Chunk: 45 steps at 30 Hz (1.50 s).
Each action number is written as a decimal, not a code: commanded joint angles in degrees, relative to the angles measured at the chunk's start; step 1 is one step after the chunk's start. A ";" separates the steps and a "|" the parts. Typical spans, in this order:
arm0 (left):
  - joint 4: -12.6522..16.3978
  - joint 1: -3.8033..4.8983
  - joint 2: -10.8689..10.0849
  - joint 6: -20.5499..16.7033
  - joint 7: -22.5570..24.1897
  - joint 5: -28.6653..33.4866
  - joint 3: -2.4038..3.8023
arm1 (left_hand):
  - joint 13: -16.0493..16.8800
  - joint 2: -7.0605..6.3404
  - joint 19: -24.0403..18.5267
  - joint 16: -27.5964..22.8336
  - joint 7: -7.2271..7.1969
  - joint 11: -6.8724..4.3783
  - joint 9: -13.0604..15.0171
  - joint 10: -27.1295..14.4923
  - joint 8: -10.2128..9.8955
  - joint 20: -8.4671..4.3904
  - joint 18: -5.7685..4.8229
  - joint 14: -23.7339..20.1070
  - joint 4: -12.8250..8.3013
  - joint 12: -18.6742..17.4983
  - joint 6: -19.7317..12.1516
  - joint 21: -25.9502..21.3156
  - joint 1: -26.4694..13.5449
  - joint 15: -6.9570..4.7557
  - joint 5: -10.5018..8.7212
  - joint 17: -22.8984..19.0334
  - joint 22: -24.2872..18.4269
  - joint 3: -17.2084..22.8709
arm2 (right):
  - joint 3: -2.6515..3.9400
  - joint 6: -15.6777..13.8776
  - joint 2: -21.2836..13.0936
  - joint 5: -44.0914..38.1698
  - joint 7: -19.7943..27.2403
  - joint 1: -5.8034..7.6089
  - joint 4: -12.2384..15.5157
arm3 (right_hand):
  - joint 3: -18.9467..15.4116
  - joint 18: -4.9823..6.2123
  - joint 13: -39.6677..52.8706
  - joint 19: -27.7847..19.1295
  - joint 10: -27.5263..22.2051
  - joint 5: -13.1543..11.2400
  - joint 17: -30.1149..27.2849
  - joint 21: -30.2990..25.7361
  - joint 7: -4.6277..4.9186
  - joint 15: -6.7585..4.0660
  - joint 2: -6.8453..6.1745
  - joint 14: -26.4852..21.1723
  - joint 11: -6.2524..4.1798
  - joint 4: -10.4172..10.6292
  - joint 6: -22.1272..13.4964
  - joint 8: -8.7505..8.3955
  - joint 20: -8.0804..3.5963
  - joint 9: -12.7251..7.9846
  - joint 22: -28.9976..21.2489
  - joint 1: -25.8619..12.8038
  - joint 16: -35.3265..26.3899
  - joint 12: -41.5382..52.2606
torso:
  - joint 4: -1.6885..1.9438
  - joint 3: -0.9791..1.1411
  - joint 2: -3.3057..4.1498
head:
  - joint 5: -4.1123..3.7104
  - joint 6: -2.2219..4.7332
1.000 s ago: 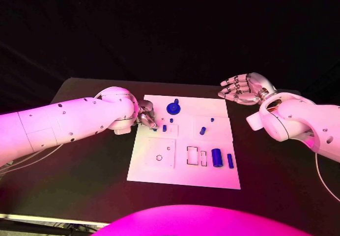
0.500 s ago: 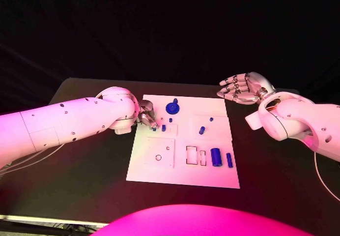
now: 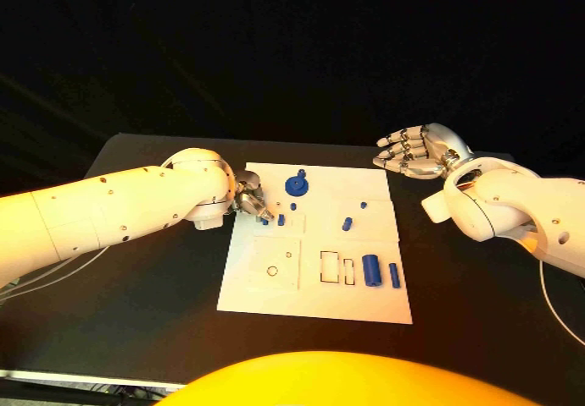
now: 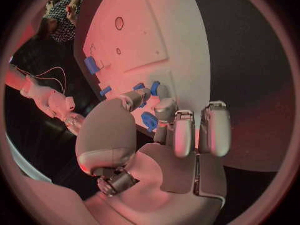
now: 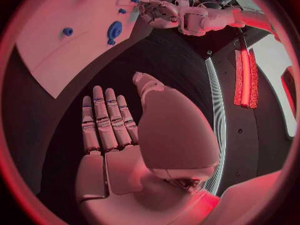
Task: Assemble the parts on the task board
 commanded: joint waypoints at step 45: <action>-0.94 -1.53 0.92 -22.17 34.10 -12.55 0.18 | -37.98 -1.96 -32.78 -25.61 8.74 10.30 -19.48 -35.16 -11.89 8.21 6.94 -28.63 5.89 -32.41 -17.75 -32.06 31.00 8.95 0.10 -33.89 -33.96 -13.98 | 0.02 0.52 -0.29 -0.12 0.98 -0.17 -0.20 | -0.44 -0.17 -0.09 -0.45 0.23 0.41 -0.25 -0.23 5.04 -0.02 0.61 -0.40 0.31 -0.09 0.25 -0.22 0.09 -0.18 -0.16 0.12 -0.37 -0.45 | -0.11 -0.03 0.03 | -0.82 1.54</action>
